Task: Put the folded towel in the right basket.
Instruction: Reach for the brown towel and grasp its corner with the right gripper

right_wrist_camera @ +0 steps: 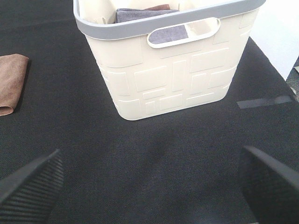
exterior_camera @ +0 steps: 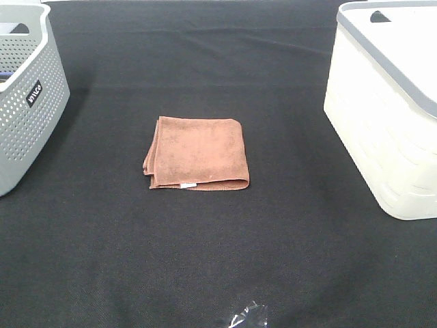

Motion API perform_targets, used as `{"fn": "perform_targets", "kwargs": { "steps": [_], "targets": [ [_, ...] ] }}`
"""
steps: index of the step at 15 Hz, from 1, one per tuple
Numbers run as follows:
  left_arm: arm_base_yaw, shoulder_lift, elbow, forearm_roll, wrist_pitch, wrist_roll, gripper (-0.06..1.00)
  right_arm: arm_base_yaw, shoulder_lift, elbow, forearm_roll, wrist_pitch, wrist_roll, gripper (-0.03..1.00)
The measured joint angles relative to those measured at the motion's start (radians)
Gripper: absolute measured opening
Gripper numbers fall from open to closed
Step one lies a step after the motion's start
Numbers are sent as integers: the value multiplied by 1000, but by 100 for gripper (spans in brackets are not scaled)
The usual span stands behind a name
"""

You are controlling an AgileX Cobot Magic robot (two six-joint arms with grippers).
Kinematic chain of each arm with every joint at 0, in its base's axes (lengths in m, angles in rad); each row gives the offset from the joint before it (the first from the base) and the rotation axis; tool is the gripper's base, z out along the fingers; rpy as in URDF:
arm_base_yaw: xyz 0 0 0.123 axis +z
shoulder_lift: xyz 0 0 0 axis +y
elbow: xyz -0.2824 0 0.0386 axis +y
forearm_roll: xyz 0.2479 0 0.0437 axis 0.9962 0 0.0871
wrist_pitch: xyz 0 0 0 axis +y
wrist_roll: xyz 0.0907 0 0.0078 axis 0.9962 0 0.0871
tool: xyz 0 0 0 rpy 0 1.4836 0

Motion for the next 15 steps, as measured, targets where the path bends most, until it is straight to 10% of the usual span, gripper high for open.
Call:
{"fn": "perform_targets", "kwargs": {
  "steps": [15],
  "targets": [
    [0, 0, 0, 58, -3, -79, 98, 0, 0, 0, 0, 0, 0, 97]
  ]
}}
